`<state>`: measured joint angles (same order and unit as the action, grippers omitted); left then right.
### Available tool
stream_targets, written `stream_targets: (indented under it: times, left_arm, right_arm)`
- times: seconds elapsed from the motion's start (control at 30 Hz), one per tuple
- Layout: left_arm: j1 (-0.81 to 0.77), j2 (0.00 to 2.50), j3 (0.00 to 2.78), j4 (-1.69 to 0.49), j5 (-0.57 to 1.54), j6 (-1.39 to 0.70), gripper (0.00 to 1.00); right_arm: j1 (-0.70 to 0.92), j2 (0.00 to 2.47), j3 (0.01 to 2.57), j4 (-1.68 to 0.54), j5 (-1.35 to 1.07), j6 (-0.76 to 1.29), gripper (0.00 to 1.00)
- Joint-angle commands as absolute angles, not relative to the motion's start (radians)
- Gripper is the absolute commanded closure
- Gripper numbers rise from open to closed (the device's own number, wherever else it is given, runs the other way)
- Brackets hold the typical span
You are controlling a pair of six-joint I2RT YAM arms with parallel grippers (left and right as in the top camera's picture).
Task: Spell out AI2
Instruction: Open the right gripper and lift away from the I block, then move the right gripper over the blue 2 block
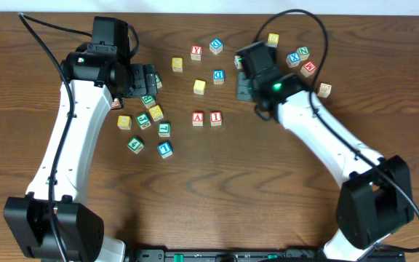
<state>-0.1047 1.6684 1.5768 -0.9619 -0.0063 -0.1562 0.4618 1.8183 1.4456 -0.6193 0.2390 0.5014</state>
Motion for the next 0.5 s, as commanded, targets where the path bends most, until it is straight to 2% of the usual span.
stream_targets:
  times: [0.0, 0.17, 0.47]
  left_arm:
    - [-0.099, 1.659, 1.597, -0.964, -0.019, -0.15, 0.02]
    - [-0.099, 1.659, 1.597, -0.964, -0.019, -0.15, 0.02]
    - [-0.099, 1.659, 1.597, -0.964, -0.019, -0.15, 0.02]
  right_arm:
    - [0.396, 1.819, 1.452, -0.641, 0.199, 0.421, 0.45]
    - [0.289, 1.819, 1.452, -0.683, 0.111, 0.305, 0.42]
    - [0.156, 1.819, 1.452, -0.757, 0.098, 0.126, 0.37]
